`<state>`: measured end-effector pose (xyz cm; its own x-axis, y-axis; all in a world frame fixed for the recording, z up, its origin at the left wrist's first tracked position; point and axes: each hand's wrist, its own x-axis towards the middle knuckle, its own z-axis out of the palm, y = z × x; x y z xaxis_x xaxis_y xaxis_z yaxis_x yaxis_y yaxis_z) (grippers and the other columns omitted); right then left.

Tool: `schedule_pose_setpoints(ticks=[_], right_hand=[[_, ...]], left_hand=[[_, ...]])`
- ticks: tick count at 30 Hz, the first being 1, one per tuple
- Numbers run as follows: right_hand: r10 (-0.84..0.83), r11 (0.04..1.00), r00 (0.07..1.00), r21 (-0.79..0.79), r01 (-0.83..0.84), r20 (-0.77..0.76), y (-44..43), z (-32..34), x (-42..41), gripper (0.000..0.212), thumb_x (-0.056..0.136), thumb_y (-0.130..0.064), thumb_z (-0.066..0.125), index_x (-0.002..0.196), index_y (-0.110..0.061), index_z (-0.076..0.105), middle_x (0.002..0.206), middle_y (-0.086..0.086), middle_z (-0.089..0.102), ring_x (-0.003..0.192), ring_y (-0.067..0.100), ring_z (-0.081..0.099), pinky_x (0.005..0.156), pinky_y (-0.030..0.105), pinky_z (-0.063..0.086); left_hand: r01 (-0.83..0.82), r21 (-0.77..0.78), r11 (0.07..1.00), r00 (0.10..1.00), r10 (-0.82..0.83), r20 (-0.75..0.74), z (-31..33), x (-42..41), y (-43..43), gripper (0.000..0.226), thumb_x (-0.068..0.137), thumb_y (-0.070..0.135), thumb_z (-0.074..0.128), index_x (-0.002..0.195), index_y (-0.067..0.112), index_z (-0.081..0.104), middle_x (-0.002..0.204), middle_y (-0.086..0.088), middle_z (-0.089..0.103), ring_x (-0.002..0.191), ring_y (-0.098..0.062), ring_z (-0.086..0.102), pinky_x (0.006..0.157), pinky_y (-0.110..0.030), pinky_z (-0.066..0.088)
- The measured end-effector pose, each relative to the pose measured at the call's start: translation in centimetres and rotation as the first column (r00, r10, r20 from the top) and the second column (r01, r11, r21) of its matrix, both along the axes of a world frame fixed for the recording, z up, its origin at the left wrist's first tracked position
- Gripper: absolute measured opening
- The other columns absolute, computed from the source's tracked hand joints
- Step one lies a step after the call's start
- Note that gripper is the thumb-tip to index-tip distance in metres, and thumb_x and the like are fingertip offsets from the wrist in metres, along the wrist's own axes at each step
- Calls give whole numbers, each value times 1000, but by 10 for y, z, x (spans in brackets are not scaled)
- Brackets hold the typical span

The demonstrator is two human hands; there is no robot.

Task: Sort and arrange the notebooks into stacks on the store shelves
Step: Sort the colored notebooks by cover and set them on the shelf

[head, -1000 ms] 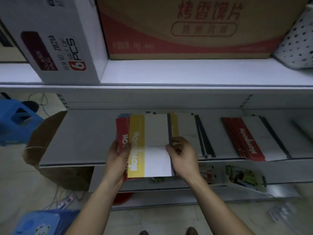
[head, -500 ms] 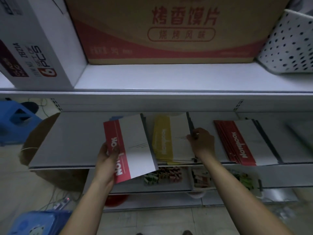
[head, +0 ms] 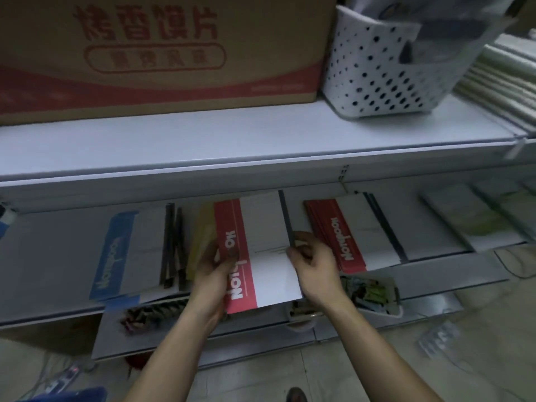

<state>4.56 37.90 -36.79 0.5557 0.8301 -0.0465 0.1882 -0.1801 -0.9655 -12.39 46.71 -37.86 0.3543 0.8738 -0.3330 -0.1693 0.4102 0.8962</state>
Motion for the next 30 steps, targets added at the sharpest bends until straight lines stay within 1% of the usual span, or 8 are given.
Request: schedule_pose_setpoints(ticks=[3, 6, 10, 16, 20, 23, 27, 30], right_hand=[[-143, 988, 989, -47, 145, 33, -24, 0, 62, 28, 96, -12, 63, 124, -19, 63, 111, -7, 71, 104, 6, 67, 88, 22, 52], [-222, 963, 964, -125, 240, 145, -44, -3, 128, 30, 97, -16, 63, 126, -17, 63, 110, 0, 71, 104, 18, 68, 86, 31, 53], [-224, 922, 931, -247, 299, 289, -55, -13, 190, 34, 98, -20, 62, 130, -11, 62, 126, 10, 67, 112, 29, 64, 93, 42, 54], [-180, 866, 807, -298, 401, 563, -59, -24, 216, 27, 97, -29, 61, 120, -17, 65, 108, 4, 73, 90, 26, 69, 66, 29, 50], [-132, 843, 670, -272, 464, 731, -63, -26, 206, 29, 94, -31, 61, 118, -15, 60, 115, 13, 60, 97, 34, 60, 69, 35, 49], [-62, 892, 576, -213, 398, 815, -64, -28, 180, 35, 89, -27, 67, 120, -13, 59, 118, 17, 56, 104, 38, 54, 79, 44, 52], [107, 969, 621, -222, 110, 777, -37, -24, 117, 35, 93, -30, 59, 123, -12, 57, 120, 15, 57, 106, 36, 54, 83, 43, 50], [233, 972, 700, -192, -139, 675, -2, -15, 73, 40, 99, -35, 55, 133, -15, 54, 132, 8, 56, 123, 28, 50, 98, 38, 46]], left_hand=[[59, 15, 998, 998, -58, -18, 1, 39, -10, 23, 104, 11, 54, 125, 19, 61, 105, -16, 78, 82, -28, 76, 63, -36, 59], [85, -3, 996, 996, -85, 2, -2, 68, -19, 21, 105, 9, 50, 123, 14, 60, 100, -16, 78, 87, -31, 75, 73, -40, 58], [114, -30, 993, 993, -115, -30, -10, 96, -32, 24, 106, 6, 48, 125, 13, 61, 105, -13, 78, 90, -28, 77, 64, -33, 59], [93, -39, 995, 994, -95, -49, -11, 117, -47, 23, 106, 5, 48, 121, 14, 63, 107, -15, 77, 95, -32, 76, 74, -39, 57], [70, -10, 997, 994, -71, -80, -5, 118, -43, 23, 106, 5, 48, 121, 14, 64, 105, -13, 78, 95, -32, 76, 74, -37, 60], [40, 15, 999, 995, -38, -94, 0, 109, -36, 20, 106, 7, 51, 120, 13, 64, 104, -12, 78, 92, -31, 77, 73, -38, 59], [-49, 70, 996, 991, 57, -121, 4, 82, -24, 19, 104, 6, 53, 120, 8, 64, 106, -21, 75, 87, -32, 75, 67, -36, 56], [-81, 143, 986, 974, 108, -198, 8, 43, -11, 18, 106, 12, 54, 118, 18, 65, 113, -13, 76, 98, -26, 74, 82, -40, 57]])
